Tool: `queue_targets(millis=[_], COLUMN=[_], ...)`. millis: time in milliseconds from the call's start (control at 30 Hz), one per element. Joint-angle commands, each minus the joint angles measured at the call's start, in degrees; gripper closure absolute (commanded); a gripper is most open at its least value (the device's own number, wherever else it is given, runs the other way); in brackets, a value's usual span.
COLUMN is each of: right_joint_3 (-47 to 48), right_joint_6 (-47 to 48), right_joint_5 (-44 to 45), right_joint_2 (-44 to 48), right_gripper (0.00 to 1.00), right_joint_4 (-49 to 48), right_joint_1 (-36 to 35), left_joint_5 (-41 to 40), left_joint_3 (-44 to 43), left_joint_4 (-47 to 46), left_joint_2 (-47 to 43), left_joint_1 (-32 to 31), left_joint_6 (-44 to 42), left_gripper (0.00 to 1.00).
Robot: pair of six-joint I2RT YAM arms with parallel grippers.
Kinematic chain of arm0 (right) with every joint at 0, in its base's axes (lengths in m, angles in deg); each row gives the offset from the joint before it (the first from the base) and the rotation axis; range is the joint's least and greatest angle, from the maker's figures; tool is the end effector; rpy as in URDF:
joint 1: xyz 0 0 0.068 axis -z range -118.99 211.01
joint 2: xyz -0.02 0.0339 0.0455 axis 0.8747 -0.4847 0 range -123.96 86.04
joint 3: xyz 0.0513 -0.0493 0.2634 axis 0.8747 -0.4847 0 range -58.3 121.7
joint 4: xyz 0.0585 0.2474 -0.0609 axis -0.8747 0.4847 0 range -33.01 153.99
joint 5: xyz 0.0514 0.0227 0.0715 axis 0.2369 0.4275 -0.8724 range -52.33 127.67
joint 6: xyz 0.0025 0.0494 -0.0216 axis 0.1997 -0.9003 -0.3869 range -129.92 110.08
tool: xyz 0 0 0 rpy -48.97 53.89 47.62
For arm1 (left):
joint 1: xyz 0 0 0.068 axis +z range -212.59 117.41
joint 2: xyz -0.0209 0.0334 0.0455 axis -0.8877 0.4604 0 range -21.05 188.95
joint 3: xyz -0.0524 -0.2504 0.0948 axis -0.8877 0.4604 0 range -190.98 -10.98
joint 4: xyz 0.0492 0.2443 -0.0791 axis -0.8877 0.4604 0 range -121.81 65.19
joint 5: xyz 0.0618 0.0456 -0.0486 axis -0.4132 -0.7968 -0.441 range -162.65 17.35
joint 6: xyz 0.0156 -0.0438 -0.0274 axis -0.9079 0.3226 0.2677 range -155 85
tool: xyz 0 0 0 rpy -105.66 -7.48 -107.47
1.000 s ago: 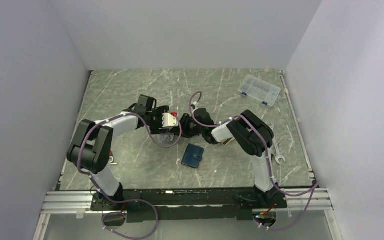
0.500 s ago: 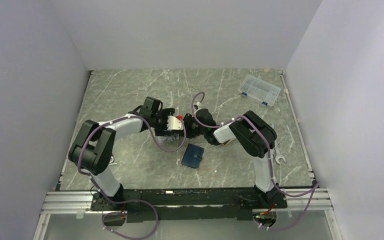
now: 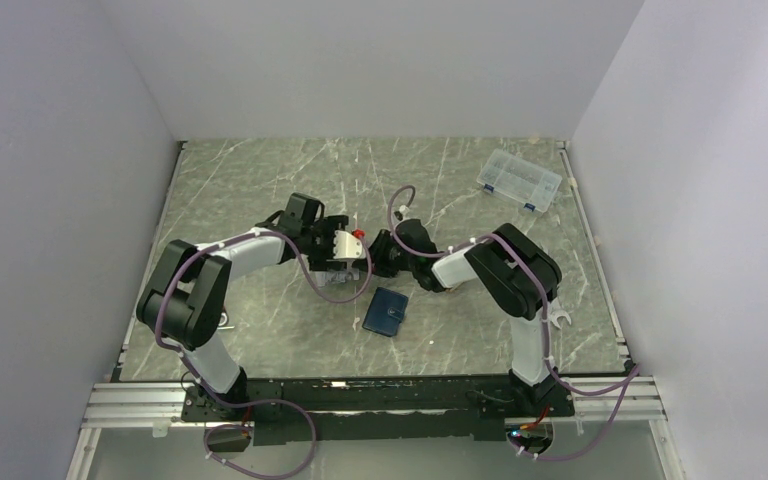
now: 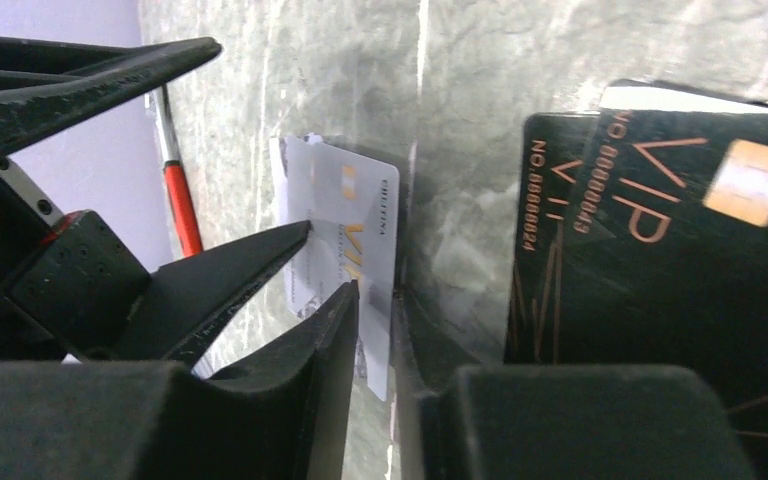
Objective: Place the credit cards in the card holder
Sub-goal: Pick up the credit card from the storage box.
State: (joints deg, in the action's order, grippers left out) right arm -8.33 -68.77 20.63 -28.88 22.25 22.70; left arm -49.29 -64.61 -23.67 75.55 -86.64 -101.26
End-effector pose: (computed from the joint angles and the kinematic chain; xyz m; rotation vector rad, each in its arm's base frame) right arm 0.2938 0.2453 0.1020 0.2206 2.3572 1.2508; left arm 0.3024 -0.1504 0.1695 1.7992 1.5460 -0.1555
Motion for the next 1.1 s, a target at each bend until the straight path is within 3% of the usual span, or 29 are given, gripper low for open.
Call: queue_targets(millis=[0, 233, 433, 700, 867, 1067], right_joint_3=[-2.6, -3.8, -6.7, -8.0, -6.9, -5.6], right_joint_6=[2.6, 0.1, -0.1, -0.3, 1.5, 7.5], right_joint_5=[3.6, -0.8, -2.5, -10.9, -14.7, -15.7], right_joint_2=[-1.1, -2.6, 0.9, 2.6, 5.4, 12.4], right_gripper=[0.82, 1.0, 1.0, 1.0, 1.0, 1.0], right_joint_4=[8.4, 0.7, -3.5, -14.9, -16.1, -9.5], right_joint_1=[0.5, 0.7, 2.5, 3.4, 4.1, 4.5], left_joint_5=[-0.7, -0.8, -1.4, -1.8, 6.2, 19.9], left_joint_3=[0.8, 0.9, 0.2, -0.8, -7.8, -15.2], left_joint_4=[1.4, 1.4, 1.8, 2.4, 9.8, 16.8], left_joint_2=[0.8, 1.0, 1.8, 1.0, -1.6, -5.7], left_joint_1=[0.7, 0.9, 1.3, 2.3, 7.6, 13.9], left_joint_6=[0.8, 0.8, 0.8, 2.5, 11.4, 23.9], left_gripper=[0.2, 0.2, 0.21, 0.21, 0.18, 0.17])
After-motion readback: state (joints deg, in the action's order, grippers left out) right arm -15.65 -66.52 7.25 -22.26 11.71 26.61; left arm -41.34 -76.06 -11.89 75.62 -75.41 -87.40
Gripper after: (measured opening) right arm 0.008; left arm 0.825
